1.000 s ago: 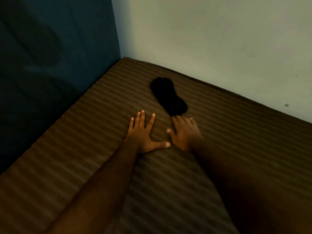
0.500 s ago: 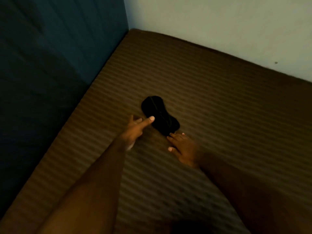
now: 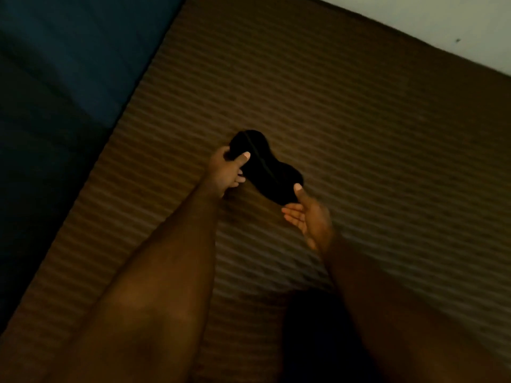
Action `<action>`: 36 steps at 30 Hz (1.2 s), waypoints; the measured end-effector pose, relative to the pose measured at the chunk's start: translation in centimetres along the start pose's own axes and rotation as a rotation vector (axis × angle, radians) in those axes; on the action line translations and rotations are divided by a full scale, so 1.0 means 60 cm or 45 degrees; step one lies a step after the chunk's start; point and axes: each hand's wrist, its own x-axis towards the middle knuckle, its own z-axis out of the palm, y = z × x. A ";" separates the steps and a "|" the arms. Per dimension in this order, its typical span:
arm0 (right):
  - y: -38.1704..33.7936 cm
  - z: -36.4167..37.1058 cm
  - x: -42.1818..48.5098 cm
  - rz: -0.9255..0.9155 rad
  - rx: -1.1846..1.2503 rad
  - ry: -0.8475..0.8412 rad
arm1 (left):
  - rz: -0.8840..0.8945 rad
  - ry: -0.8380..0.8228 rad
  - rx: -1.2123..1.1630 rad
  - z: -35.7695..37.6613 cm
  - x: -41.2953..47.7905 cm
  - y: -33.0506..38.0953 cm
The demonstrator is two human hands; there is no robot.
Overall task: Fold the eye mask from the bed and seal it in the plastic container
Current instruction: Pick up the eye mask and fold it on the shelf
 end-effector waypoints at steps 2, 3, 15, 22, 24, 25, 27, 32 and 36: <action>-0.001 0.017 0.016 0.015 0.082 -0.115 | 0.003 0.006 -0.057 0.002 0.017 -0.001; 0.006 0.023 0.018 0.049 0.122 -0.147 | -0.052 0.000 -0.137 0.001 0.014 -0.014; 0.076 0.043 0.047 0.033 0.559 0.038 | -0.394 -0.298 -0.867 -0.061 -0.033 -0.151; 0.086 0.045 0.077 0.059 0.531 0.141 | -0.480 -0.273 -0.901 -0.068 -0.002 -0.169; 0.087 0.045 0.078 0.045 0.565 0.117 | -0.481 -0.232 -0.869 -0.061 0.006 -0.177; 0.086 0.045 0.076 0.035 0.587 0.116 | -0.485 -0.224 -0.858 -0.061 0.007 -0.180; 0.079 0.052 0.067 0.023 0.626 0.115 | -0.493 -0.237 -0.838 -0.062 0.011 -0.180; 0.069 0.056 0.045 -0.044 0.652 0.136 | -0.467 -0.267 -0.807 -0.065 0.007 -0.182; 0.073 0.062 0.047 -0.076 0.550 0.141 | -0.446 -0.312 -0.824 -0.074 0.014 -0.187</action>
